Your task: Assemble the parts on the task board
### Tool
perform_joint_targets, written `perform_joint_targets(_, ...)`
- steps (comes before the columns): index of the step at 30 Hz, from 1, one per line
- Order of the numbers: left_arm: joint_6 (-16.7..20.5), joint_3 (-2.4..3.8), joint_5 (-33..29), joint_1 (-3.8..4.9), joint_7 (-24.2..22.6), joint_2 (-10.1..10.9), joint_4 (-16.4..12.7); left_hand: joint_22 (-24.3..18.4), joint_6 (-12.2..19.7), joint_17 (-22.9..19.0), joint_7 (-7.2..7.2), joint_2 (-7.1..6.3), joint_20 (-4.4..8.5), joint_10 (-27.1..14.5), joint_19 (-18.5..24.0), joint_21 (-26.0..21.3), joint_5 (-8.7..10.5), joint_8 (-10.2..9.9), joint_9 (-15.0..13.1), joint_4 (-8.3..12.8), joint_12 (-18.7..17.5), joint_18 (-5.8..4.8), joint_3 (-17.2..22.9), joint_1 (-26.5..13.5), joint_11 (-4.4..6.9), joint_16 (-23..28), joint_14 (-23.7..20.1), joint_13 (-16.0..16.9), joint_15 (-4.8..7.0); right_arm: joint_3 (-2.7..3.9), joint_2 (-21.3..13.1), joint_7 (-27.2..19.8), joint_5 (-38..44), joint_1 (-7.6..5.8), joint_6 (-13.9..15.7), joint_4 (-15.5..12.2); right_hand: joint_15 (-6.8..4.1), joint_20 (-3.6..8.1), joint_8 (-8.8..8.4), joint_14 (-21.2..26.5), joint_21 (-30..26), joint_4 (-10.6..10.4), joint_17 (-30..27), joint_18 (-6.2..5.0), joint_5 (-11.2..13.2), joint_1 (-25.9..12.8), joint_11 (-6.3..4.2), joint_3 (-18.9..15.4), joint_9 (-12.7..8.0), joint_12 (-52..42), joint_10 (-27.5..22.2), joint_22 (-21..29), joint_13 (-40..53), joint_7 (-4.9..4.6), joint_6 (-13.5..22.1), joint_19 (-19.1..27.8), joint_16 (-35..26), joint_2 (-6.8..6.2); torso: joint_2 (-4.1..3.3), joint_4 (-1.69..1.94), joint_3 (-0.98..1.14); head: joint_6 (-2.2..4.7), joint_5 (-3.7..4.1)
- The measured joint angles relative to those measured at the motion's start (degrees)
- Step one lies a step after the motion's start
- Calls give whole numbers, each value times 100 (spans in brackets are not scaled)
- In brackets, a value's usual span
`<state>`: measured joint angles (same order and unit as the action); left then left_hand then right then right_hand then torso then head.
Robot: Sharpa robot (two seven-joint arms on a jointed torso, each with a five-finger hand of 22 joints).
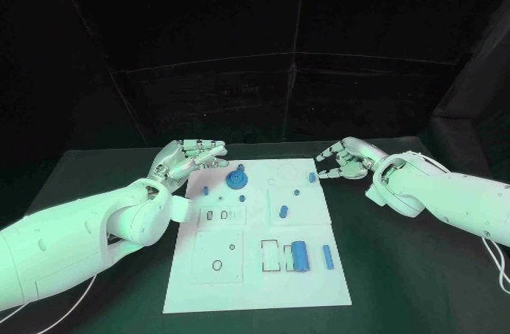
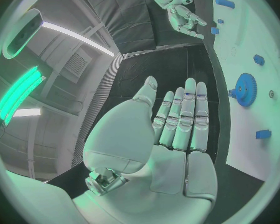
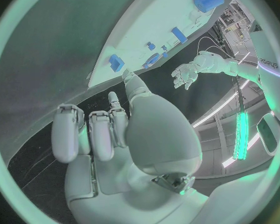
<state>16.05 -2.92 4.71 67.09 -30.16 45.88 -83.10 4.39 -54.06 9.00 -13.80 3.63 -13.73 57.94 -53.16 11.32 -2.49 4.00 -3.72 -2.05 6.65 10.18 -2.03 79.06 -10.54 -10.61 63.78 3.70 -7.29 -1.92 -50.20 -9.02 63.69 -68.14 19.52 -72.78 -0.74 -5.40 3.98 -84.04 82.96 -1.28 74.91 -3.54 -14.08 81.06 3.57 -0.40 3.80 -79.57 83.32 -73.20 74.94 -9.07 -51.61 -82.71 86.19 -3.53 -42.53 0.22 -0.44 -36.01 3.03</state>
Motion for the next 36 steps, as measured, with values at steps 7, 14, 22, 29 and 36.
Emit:
perform_joint_targets(7,-5,0,0,0,2,0,2,0,0,0,0,0,0,0,0,0,0,0,0,0,0,0,0,0,0,0,0,0,0,-2,77,17,34,47,-101,62,0,0,0,0,0,0,0,0,0,-1,0,0,7,0,0,0,1,0,0,0,0,52,3,-4,-3,3,-9)
perform_joint_targets(14,-9,1,0,-1,4,4,3,0,0,-1,0,0,0,0,0,0,0,0,0,0,0,0,0,0,0,0,0,0,0,-1,143,56,72,89,-187,106,0,0,0,0,0,0,0,0,0,-9,22,0,14,0,22,-5,1,-22,-22,0,0,70,7,-4,-4,0,-20)
perform_joint_targets(22,-10,1,0,-1,4,6,3,1,0,-1,0,0,0,0,0,0,0,0,0,0,0,0,0,0,0,0,0,0,0,-1,247,120,100,114,-215,186,1,0,25,0,0,19,0,-1,40,-22,22,19,25,-2,22,-21,14,-17,-59,0,0,181,7,-5,-1,-3,-21)
perform_joint_targets(29,-11,1,0,-1,5,4,3,1,0,-2,0,0,0,0,0,0,0,0,0,0,0,0,0,0,0,0,0,0,0,-1,348,205,135,123,-213,265,1,0,72,0,0,58,0,-1,108,13,22,59,32,-31,21,-27,13,-21,-147,0,0,242,5,-5,1,-20,-8)
perform_joint_targets(36,-11,1,0,-1,5,2,8,1,0,-2,0,0,0,0,0,0,0,0,0,0,0,0,0,0,0,0,0,0,0,0,418,285,185,146,-213,312,2,-1,113,0,0,121,4,-1,173,22,22,122,37,-52,21,-31,15,3,-224,0,0,312,5,-5,2,-31,-15)
